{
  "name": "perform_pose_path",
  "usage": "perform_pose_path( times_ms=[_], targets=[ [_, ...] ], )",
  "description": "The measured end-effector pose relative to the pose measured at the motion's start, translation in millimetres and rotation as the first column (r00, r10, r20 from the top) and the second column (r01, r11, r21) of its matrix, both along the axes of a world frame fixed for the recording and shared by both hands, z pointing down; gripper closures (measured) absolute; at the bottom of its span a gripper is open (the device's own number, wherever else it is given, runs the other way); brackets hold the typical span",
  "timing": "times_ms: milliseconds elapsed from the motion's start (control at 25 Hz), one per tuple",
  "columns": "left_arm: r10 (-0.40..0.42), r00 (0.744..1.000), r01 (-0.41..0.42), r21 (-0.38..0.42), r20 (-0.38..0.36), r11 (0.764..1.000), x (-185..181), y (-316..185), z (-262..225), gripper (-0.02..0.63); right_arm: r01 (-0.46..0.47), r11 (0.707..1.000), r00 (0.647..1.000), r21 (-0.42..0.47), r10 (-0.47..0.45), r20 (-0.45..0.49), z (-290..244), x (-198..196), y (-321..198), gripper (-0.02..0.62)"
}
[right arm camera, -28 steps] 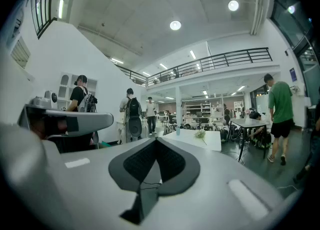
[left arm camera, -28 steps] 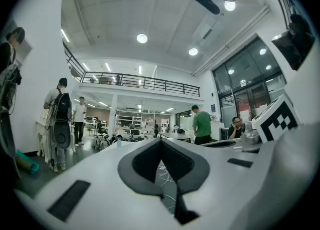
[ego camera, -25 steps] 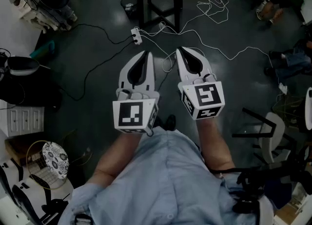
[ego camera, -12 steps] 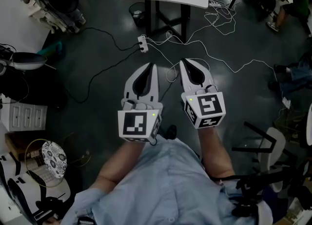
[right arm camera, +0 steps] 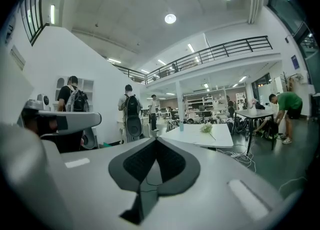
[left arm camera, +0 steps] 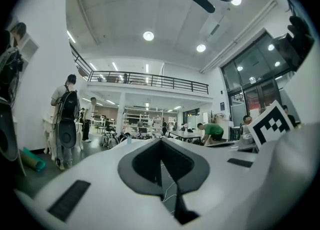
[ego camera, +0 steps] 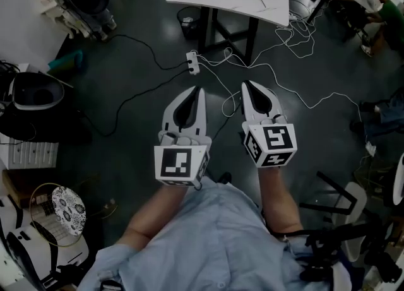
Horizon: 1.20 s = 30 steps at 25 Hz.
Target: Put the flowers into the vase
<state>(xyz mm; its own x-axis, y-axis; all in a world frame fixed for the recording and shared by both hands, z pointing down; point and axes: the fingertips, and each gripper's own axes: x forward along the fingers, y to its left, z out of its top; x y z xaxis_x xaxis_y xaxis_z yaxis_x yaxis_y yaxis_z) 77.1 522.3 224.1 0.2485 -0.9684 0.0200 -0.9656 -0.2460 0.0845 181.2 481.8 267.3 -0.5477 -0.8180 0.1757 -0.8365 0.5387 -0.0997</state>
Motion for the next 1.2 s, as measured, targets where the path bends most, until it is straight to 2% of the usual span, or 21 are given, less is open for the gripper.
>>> perform_pose_path(
  times_ms=[360, 600, 800, 1200],
  targets=[
    [0.033, 0.999, -0.033, 0.005, -0.020, 0.999, -78.9, -107.8, 5.8, 0.601, -0.066, 0.998, 0.998, -0.009, 0.066, -0.020, 4.6, -66.9, -108.4, 0.594],
    [0.066, 0.997, -0.066, 0.003, -0.034, 0.998, -116.5, -154.9, 2.8, 0.601, -0.089, 0.996, 0.996, 0.008, 0.090, -0.026, -8.0, -104.5, -153.2, 0.594],
    [0.101, 0.994, -0.101, 0.000, -0.047, 0.995, -124.9, -180.3, 4.8, 0.601, -0.114, 0.993, 0.993, 0.023, 0.115, -0.043, -16.3, -114.2, -176.9, 0.594],
    [0.133, 0.991, -0.134, -0.011, -0.030, 0.991, -113.2, -232.1, 14.0, 0.601, -0.146, 0.989, 0.989, 0.020, 0.146, -0.037, -7.6, -99.5, -226.4, 0.594]
  ],
)
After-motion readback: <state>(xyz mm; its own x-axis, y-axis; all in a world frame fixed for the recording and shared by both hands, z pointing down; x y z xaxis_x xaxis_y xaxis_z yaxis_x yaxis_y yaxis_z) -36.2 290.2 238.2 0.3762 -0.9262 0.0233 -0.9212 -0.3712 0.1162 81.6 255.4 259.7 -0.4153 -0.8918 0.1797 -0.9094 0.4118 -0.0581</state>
